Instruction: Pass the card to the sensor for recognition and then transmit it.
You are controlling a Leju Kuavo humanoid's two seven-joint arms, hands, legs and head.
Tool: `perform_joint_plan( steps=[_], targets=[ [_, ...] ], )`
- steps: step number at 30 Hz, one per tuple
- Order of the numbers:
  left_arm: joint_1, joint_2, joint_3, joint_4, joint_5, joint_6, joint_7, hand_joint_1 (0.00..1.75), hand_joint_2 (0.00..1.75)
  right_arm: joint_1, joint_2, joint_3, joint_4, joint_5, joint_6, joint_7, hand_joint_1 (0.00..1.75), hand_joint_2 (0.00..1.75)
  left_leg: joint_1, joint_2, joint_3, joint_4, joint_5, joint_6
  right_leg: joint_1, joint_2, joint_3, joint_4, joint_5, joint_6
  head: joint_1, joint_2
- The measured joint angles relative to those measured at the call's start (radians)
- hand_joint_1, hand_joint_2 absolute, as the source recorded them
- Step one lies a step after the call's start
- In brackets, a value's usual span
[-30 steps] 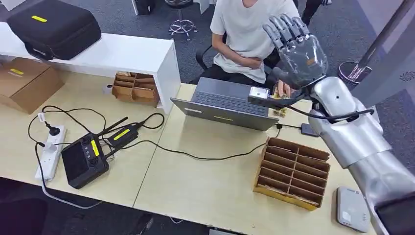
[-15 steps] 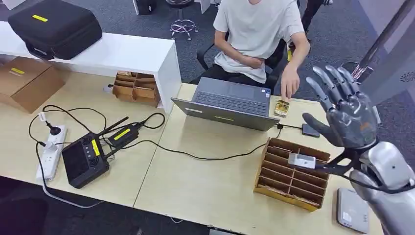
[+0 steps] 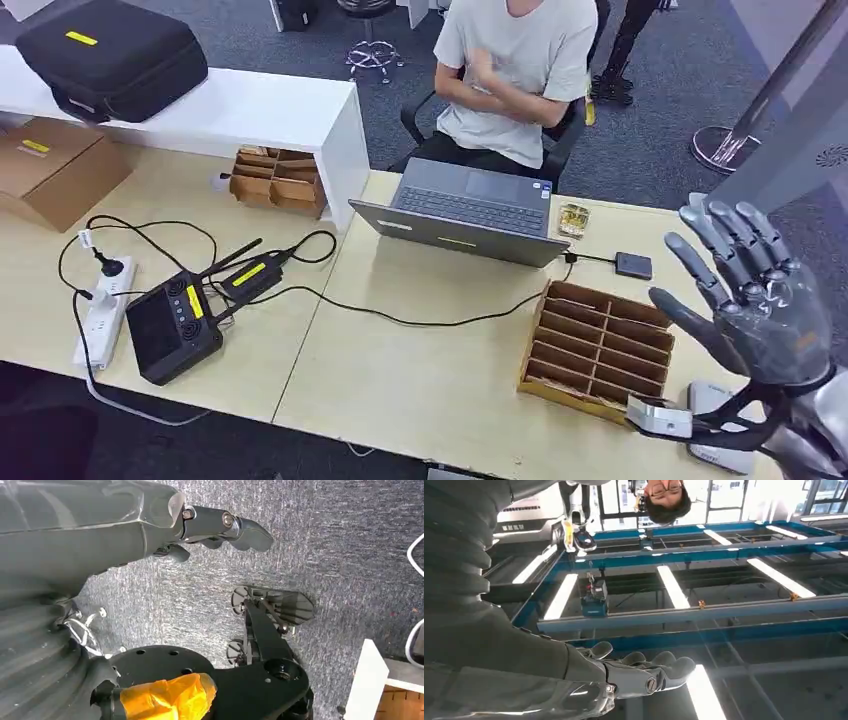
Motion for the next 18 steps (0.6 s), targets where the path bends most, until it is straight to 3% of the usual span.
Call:
perform_joint_plan(
  steps=[8, 14, 18],
  targets=[
    [-0.001, 0.000, 0.002, 0.000, 0.010, 0.003, -0.003, 0.00, 1.75, 0.043, -0.009, -0.023, -0.028, -0.003, -0.002, -0.024, 0.00, 1.75, 0.000, -0.001, 0.000, 0.000, 0.000, 0.000, 0.000, -0.001, 0.000, 0.000, 0.000, 0.000, 0.000, 0.000],
    [0.000, 0.000, 0.027, 0.000, 0.036, 0.014, -0.011, 0.00, 1.75, 0.247, -0.010, -0.079, -0.085, -0.035, -0.029, -0.081, 0.00, 1.75, 0.000, -0.002, 0.000, 0.000, -0.002, 0.000, 0.000, -0.002, 0.001, 0.000, -0.002, 0.001, 0.000, 0.000],
    [0.000, 0.001, 0.043, 0.000, 0.044, 0.013, -0.013, 0.00, 1.75, 0.382, 0.024, -0.089, -0.085, -0.063, -0.018, -0.131, 0.00, 1.75, 0.000, -0.002, 0.000, -0.001, -0.003, -0.001, 0.000, -0.002, 0.000, 0.000, -0.004, 0.000, 0.000, 0.000]
  ],
)
